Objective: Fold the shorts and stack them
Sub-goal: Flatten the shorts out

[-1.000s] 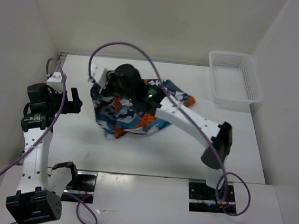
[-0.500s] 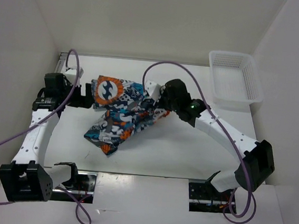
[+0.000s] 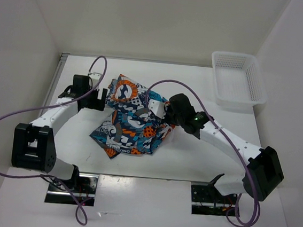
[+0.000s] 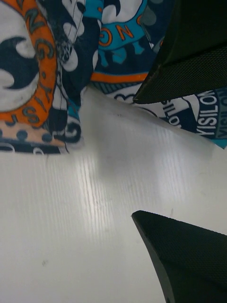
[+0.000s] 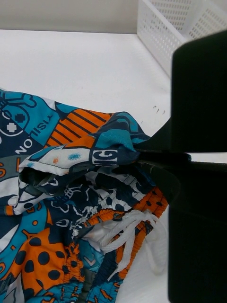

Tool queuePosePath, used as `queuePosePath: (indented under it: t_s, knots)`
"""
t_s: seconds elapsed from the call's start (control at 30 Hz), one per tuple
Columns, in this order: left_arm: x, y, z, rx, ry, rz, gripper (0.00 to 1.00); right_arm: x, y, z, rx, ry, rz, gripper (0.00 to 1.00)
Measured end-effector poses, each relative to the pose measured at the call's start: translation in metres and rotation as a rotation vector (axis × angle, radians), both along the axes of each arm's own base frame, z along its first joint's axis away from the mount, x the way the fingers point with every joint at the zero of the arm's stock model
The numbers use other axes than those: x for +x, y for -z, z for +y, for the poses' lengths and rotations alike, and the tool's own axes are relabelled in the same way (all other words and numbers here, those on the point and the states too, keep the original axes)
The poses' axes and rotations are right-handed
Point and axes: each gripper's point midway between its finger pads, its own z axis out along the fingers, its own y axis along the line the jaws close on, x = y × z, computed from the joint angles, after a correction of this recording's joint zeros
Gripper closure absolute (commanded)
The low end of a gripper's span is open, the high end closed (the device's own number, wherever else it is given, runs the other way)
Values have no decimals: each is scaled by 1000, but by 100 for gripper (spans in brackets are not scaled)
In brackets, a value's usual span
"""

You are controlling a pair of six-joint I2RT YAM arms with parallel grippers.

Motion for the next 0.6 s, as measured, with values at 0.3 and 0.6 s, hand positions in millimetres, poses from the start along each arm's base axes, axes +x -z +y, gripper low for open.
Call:
queuePosePath:
  t_s: [0.3, 0.6]
  knots:
    - [38, 47, -50, 1, 123, 44, 1, 6, 13, -6, -11, 16, 32, 100]
    - [65, 77, -44, 32, 87, 71, 68, 10, 24, -12, -15, 43, 69, 100]
